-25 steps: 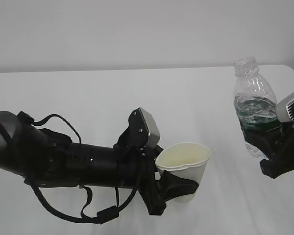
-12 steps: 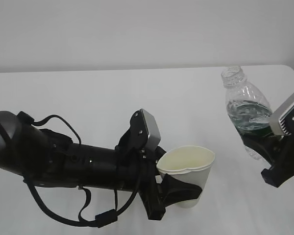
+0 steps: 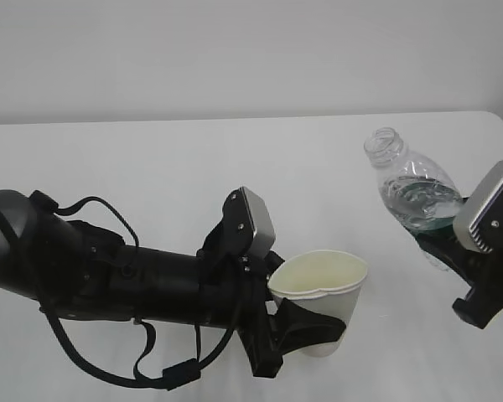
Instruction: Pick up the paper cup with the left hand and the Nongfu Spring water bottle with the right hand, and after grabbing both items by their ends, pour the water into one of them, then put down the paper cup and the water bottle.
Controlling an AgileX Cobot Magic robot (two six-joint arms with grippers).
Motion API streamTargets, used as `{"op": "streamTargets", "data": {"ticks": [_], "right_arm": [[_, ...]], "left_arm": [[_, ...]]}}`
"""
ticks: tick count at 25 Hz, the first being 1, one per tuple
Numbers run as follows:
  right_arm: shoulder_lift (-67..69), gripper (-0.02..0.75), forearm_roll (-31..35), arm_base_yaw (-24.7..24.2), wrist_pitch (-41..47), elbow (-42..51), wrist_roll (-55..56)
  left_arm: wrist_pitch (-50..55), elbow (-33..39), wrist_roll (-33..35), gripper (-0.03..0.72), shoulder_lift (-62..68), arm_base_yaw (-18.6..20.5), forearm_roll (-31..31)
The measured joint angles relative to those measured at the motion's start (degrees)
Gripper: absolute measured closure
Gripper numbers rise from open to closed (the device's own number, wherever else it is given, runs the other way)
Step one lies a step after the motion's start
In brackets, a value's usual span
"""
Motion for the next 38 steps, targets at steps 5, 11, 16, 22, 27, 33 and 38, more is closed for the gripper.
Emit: {"op": "streamTargets", "data": {"ticks": [5, 11, 16, 22, 27, 33, 38], "right_arm": [[0.0, 0.355, 0.0, 0.0, 0.0, 0.0, -3.54], [0.0, 0.355, 0.0, 0.0, 0.0, 0.0, -9.47], [0.0, 0.355, 0.0, 0.0, 0.02, 0.0, -12.85], [0.0, 0.355, 0.0, 0.0, 0.12, 0.0, -15.86], [0.0, 0.355, 0.0, 0.0, 0.12, 0.0, -16.6], [0.0, 0.355, 0.0, 0.0, 0.12, 0.0, -18.17], [0.0, 0.355, 0.1, 0.0, 0.12, 0.0, -20.94]], "left_arm": [[0.0, 0.0, 0.0, 0.291, 0.0, 0.0, 0.2], [0.0, 0.0, 0.12, 0.291, 0.0, 0.0, 0.12], [0.0, 0.0, 1.26, 0.291, 0.0, 0.0, 0.12], [0.0, 0.0, 1.94, 0.291, 0.0, 0.0, 0.12], [0.0, 0.0, 3.86, 0.291, 0.0, 0.0, 0.12], [0.0, 0.0, 5.81, 0.292, 0.0, 0.0, 0.22], [0.0, 0.0, 6.18, 0.292, 0.0, 0.0, 0.22]]}}
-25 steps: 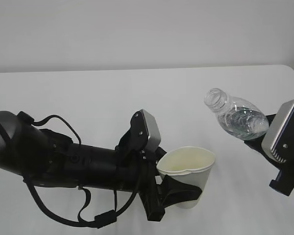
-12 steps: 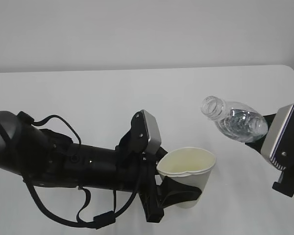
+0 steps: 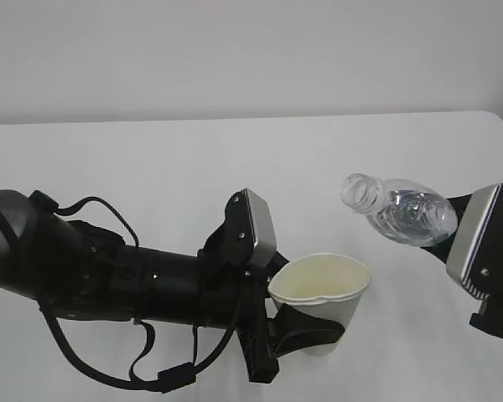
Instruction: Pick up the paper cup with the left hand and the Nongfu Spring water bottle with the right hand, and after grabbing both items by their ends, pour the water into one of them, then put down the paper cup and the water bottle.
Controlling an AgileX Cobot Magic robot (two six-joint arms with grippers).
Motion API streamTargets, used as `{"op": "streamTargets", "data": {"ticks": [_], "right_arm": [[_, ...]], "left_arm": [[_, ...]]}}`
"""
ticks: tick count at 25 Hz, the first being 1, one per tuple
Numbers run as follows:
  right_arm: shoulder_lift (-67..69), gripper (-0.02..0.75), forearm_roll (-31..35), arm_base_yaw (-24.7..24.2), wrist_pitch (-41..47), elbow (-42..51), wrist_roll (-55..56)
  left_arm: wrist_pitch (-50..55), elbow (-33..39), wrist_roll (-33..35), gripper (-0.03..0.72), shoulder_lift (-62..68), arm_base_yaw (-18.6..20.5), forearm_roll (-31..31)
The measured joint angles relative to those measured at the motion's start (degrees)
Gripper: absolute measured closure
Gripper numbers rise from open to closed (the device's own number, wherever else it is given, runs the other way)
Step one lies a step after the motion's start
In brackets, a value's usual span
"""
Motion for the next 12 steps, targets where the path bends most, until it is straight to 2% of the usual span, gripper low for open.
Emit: {"op": "streamTargets", "data": {"ticks": [12], "right_arm": [[0.0, 0.355, 0.0, 0.0, 0.0, 0.0, -9.32]], "left_arm": [[0.0, 0.0, 0.1, 0.295, 0.0, 0.0, 1.38]]}}
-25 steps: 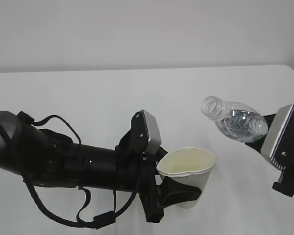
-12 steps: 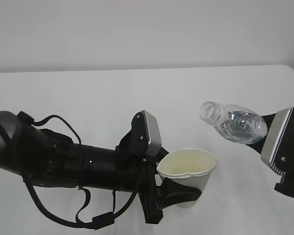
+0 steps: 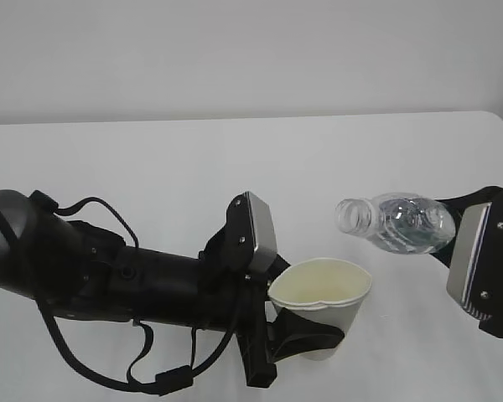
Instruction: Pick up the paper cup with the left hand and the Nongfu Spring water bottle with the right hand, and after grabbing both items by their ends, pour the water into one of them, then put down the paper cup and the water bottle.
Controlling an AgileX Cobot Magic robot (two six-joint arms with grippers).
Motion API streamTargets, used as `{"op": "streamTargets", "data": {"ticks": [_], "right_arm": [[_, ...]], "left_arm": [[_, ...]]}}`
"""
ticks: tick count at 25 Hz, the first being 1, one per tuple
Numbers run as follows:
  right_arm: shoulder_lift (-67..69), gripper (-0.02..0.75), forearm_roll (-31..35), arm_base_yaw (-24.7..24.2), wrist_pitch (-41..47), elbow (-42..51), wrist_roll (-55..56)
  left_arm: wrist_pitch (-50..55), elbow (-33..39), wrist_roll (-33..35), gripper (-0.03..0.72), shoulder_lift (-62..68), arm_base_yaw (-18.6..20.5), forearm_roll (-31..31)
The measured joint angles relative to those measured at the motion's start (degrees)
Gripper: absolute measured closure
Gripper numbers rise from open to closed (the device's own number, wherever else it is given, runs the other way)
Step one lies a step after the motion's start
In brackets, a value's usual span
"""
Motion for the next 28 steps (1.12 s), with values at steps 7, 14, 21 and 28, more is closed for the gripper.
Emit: {"op": "streamTargets", "data": {"ticks": [7, 14, 21, 28], "right_arm": [[0.0, 0.355, 0.0, 0.0, -0.53, 0.0, -4.04], [0.0, 0.355, 0.0, 0.0, -3.75, 0.0, -8.92], [0.0, 0.355, 0.11, 0.0, -4.79, 0.0, -12.19], [0.0, 0.355, 3.92, 0.0, -5.63, 0.0, -16.79]], "left_arm": [[0.0, 0.0, 0.08, 0.295, 0.0, 0.0, 0.1], [0.0, 0.0, 0.21, 0.299, 0.0, 0.0, 0.1], [0.0, 0.0, 0.21, 0.299, 0.0, 0.0, 0.1], [0.0, 0.0, 0.21, 0.3, 0.0, 0.0, 0.1]]}}
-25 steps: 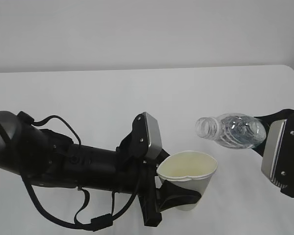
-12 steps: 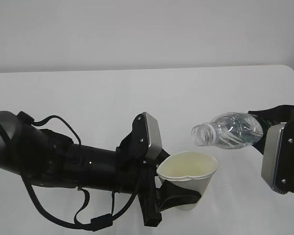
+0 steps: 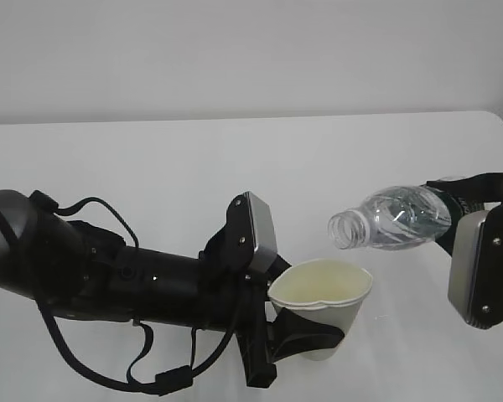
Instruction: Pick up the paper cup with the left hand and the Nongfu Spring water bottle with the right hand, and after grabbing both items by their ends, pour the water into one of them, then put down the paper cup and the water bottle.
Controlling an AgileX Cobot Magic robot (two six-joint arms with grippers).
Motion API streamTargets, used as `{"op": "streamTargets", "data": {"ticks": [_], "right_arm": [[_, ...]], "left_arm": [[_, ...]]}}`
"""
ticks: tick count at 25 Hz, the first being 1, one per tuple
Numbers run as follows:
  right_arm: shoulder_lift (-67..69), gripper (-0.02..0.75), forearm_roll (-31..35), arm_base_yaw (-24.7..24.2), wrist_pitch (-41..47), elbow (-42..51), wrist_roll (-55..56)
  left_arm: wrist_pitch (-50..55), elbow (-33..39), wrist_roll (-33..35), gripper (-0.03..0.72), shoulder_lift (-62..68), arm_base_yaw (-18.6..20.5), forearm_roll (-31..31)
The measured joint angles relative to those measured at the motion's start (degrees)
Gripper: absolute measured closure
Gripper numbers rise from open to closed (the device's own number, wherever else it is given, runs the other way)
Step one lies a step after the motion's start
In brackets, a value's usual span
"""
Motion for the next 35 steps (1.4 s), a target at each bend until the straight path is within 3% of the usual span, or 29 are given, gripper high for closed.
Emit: {"op": "streamTargets", "data": {"ticks": [35], "right_arm": [[0.0, 0.355, 2.24, 0.0, -1.83, 0.0, -8.26]], "left_arm": [[0.0, 0.0, 0.0, 0.301, 0.0, 0.0, 0.0]]}}
